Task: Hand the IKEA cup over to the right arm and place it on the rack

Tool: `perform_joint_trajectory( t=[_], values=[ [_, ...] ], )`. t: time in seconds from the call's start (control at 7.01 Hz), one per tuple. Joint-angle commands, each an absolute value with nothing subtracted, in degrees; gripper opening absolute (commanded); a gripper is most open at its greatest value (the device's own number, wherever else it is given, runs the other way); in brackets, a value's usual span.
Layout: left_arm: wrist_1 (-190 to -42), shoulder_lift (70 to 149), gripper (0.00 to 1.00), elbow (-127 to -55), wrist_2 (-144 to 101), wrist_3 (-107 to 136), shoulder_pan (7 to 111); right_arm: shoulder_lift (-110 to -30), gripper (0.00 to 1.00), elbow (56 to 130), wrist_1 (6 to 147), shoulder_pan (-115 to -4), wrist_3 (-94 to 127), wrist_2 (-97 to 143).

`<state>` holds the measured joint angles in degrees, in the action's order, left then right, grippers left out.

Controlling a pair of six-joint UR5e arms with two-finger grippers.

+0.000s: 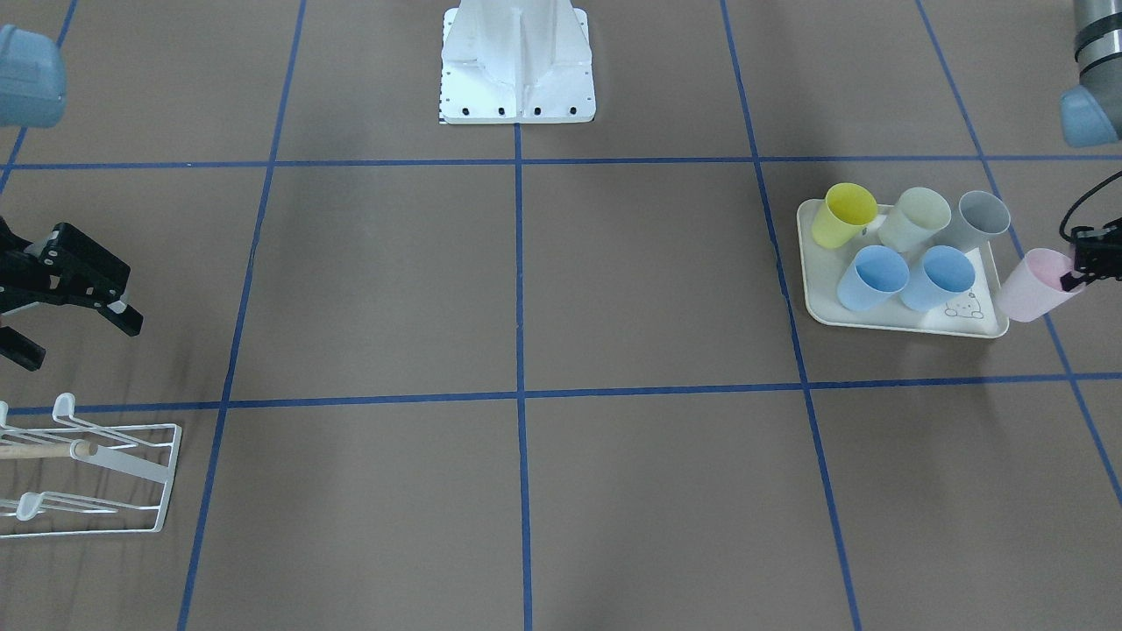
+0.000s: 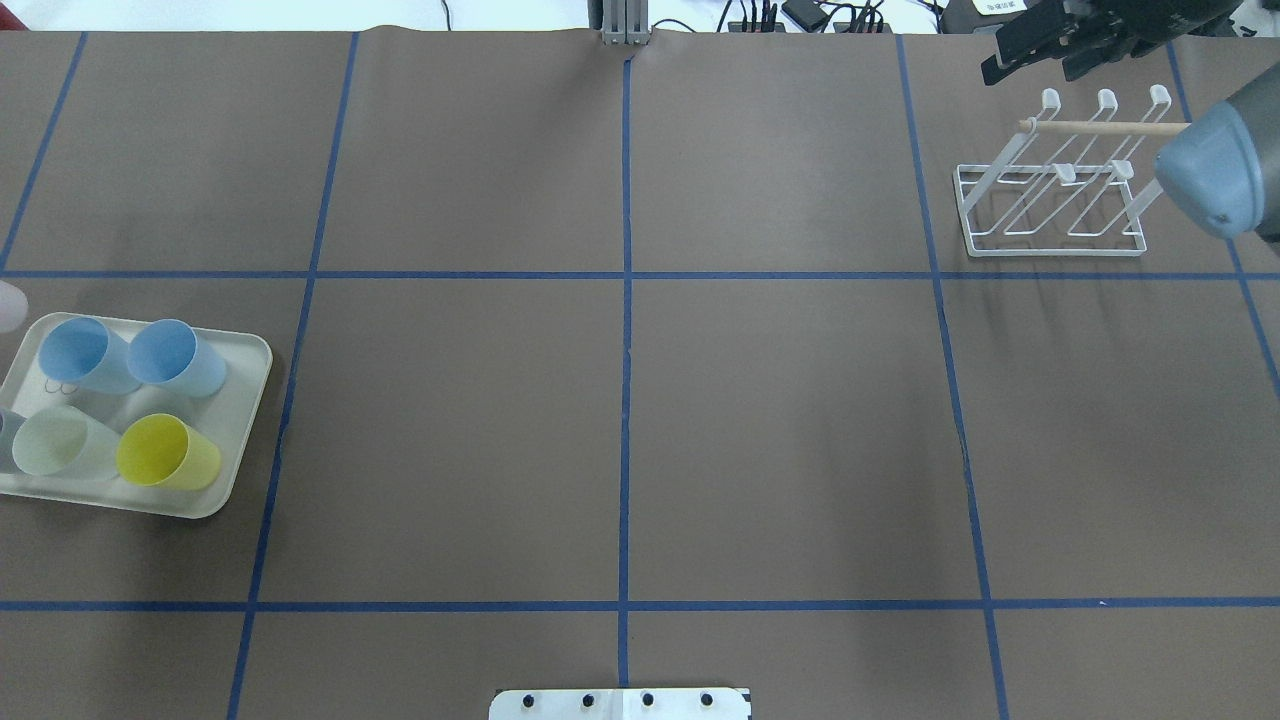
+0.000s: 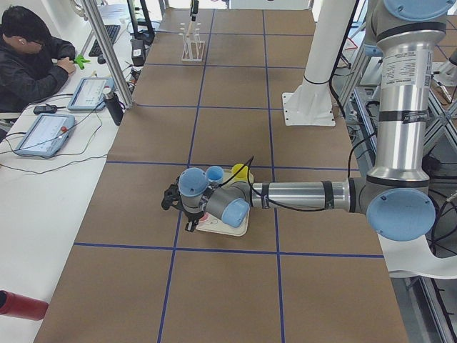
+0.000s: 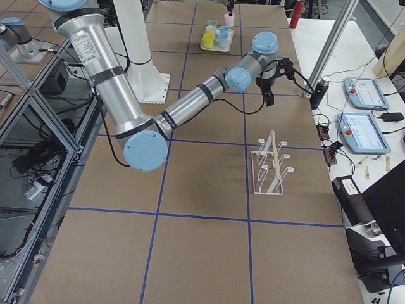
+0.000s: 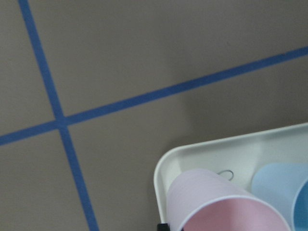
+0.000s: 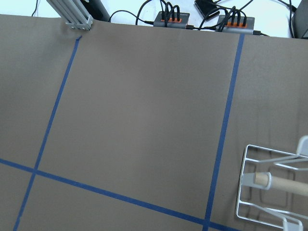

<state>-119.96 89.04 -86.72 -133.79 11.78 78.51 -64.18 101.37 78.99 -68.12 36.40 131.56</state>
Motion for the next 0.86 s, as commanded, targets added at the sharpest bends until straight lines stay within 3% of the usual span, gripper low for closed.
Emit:
perform_joint_trajectory(
  t=[0.0,0.29,0.71],
  values=[
    [-120.0,92.3,0.0,-88.1,-127.9,18.9,82.6,-64.2,1.0,101.3,72.4,-64.2,44.1,125.9],
    [-121.7,97.1,0.0,-88.9,-125.7,31.5,82.6,-64.2,1.0,101.3,64.9,-59.9,58.0,118.9],
    [-144.1,97.2,0.0,-92.0,-125.8,61.6,81.4,-63.6,0.99,101.2,57.0,-53.4,71.9,105.8]
  ],
)
